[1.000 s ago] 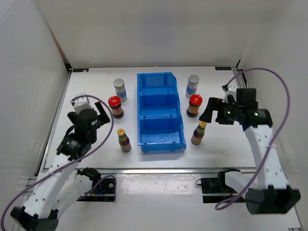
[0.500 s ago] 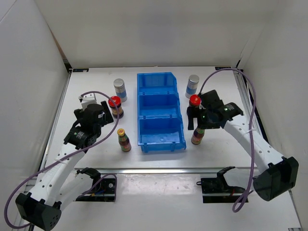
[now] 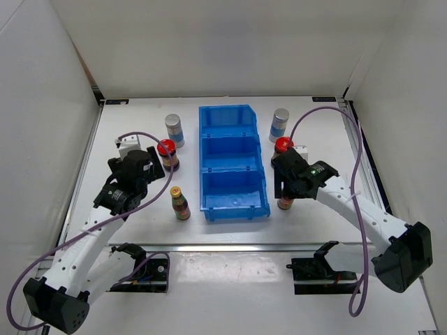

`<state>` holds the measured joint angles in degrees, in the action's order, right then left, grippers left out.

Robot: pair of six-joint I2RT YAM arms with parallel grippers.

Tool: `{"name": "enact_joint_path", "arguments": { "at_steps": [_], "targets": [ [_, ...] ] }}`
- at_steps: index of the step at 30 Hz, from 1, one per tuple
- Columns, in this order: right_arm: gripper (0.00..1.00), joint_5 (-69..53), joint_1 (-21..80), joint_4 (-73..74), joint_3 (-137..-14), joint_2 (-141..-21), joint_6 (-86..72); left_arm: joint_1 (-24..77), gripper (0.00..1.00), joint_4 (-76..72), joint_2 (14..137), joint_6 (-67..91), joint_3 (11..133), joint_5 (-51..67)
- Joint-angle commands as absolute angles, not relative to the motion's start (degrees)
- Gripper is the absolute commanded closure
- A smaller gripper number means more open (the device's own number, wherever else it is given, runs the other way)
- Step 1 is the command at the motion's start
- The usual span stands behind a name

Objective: Organize the condiment bottles

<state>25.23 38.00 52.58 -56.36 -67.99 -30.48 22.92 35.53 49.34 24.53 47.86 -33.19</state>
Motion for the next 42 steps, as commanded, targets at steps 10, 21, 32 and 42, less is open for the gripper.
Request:
{"name": "enact_joint_path", "arguments": {
  "at_steps": [10, 21, 32, 42],
  "targets": [
    [0.32, 27.8, 37.9, 45.7, -52.8, -66.6, -30.6, 22.7, 0.00, 35.1, 49.6, 25.0, 49.3, -34.0],
    [0.58, 29.5, 37.9, 42.0, -51.8, -66.0, -27.9, 22.7, 0.00, 35.1, 50.1, 25.0, 49.3, -34.0],
    [0.00, 33.7, 38.4, 40.9, -47.6, -59.2, -30.3, 22.7, 0.00, 35.1, 50.6, 25.0, 49.3, -34.0],
    [0.00, 39.4, 40.5, 29.6, -38.2, -47.3, -31.6, 22.7, 0.00, 35.1, 50.6, 25.0, 49.3, -34.0]
  ]
}}
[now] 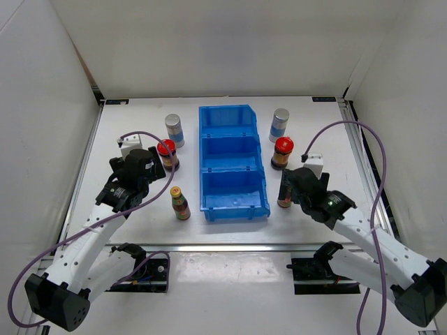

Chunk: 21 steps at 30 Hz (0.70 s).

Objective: Organize the condiment bottles

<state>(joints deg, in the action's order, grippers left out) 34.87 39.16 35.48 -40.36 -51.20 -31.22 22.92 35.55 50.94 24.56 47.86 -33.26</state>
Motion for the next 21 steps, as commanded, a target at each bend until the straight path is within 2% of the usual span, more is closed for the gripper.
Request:
{"name": "enact_joint_path", "arguments": {
  "at_steps": [1, 7, 10, 12, 20, 21],
  "targets": [
    [0.00, 40.9, 41.0, 26.8, -37.0, -46.2, -31.6, 22.7, 0.00, 35.1, 50.6, 25.0, 49.3, -34.0],
    [0.00, 40.4, 41.0, 12.8, -27.4, -39.3, -25.5, 22.7, 0.00, 35.1, 50.6, 25.0, 49.3, -34.0],
    [0.00, 41.0, 41.0, 12.0, -26.7, -40.2, -25.5, 22.7, 0.00, 35.1, 51.2, 25.0, 49.3, -33.5],
    [0.05, 41.7, 41.0, 9.2, -26.1, -41.7, -24.1, 22.7, 0.00, 35.1, 51.2, 25.0, 49.3, -33.5],
    [0.34, 42.9, 41.0, 2.2, -25.6, -44.0, -20.5, 22.7, 0.00, 35.1, 52.2, 25.0, 49.3, -33.5],
    [0.45, 42.9, 41.0, 1.7, -25.6, -44.6, -19.6, 22.7, 0.00, 35.1, 52.2, 25.0, 49.3, -33.5]
  ]
}}
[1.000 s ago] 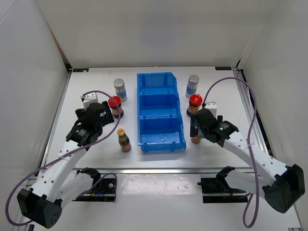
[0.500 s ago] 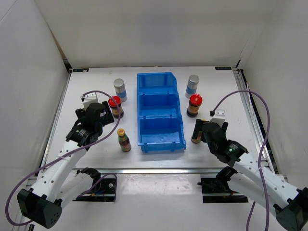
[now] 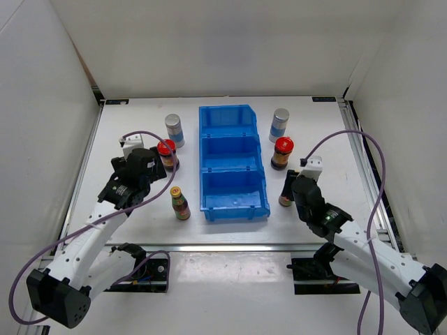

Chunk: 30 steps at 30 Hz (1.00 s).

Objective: Organize the condiment bottles

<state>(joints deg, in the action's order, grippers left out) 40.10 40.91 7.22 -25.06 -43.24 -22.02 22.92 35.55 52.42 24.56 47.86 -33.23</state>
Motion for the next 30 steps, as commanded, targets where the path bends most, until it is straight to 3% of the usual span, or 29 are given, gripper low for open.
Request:
{"name": "enact_joint_path", "arguments": {
  "at_steps": [1, 6, 9, 17, 30],
  "targets": [
    [0.52, 42.2, 41.0, 1.7, -26.2, -45.7, -19.1, 22.7, 0.00, 35.1, 52.7, 25.0, 49.3, -33.5],
    [0.90, 39.2, 41.0, 3.6, -30.7, -46.3, -15.3, 22.7, 0.00, 35.1, 53.3, 25.0, 49.3, -33.5],
    [1.00, 39.2, 41.0, 5.2, -34.7, -44.9, -12.7, 22.7, 0.00, 35.1, 53.8, 25.0, 49.3, -33.5],
    [1.00, 33.2, 41.0, 8.7, -46.0, -42.7, -7.5, 22.7, 0.00, 35.1, 53.8, 25.0, 49.3, -33.5],
    [1.00, 5.8, 42.7, 2.5, -49.7, -55.1, -2.9, 22.7, 0.00, 35.1, 53.8, 25.0, 49.3, -33.0]
  ]
}}
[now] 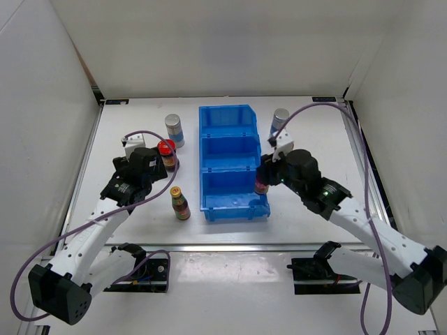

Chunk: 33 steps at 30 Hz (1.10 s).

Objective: Organize the condiment bottles

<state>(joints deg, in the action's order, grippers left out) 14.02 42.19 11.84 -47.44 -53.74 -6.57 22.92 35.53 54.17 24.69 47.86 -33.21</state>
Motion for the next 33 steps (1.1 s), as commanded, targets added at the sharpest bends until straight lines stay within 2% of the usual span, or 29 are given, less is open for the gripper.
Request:
{"name": "enact_joint_path", "arguments": {
  "at_steps": [1, 7, 15, 18, 22, 24, 27, 29, 33],
  "targets": [
    [1.00, 5.2, 42.7, 3.0, -50.5, -56.1, -1.9, 22.7, 0.00, 35.1, 54.3, 25.0, 49.3, -33.0],
    [1.00, -0.4, 42.7, 1.3, -51.8, -61.3, 4.1, 22.7, 0.00, 35.1, 54.8, 25.0, 49.3, -32.4],
    [1.00, -1.0, 42.7, -5.8, -43.1, -63.5, 3.6, 22.7, 0.00, 35.1, 55.4, 24.5, 49.3, -31.9],
    [0.95, -0.9, 41.4, -5.8, -42.4, -63.5, 3.0, 22.7, 0.00, 35.1, 55.4, 24.5, 49.3, -31.9],
    [0.75, -1.4, 41.4, -5.8, -41.8, -63.0, 3.0, 22.7, 0.00, 34.5, 55.4, 24.0, 49.3, -31.9],
    [0.73, -1.9, 41.4, -5.8, -41.8, -63.0, 3.6, 22.7, 0.00, 34.5, 55.4, 24.0, 49.3, -31.9],
    [0.59, -1.9, 41.4, -5.2, -41.8, -62.4, 3.6, 22.7, 0.00, 34.5, 54.1, 24.0, 49.3, -32.4],
    [0.56, -1.9, 41.4, -5.2, -41.8, -61.4, 3.6, 22.7, 0.00, 34.5, 53.6, 24.0, 49.3, -32.4],
    [0.40, -1.9, 41.4, -4.0, -42.9, -60.1, 5.0, 22.7, 0.00, 34.5, 52.5, 22.9, 48.8, -33.7]
  ]
}}
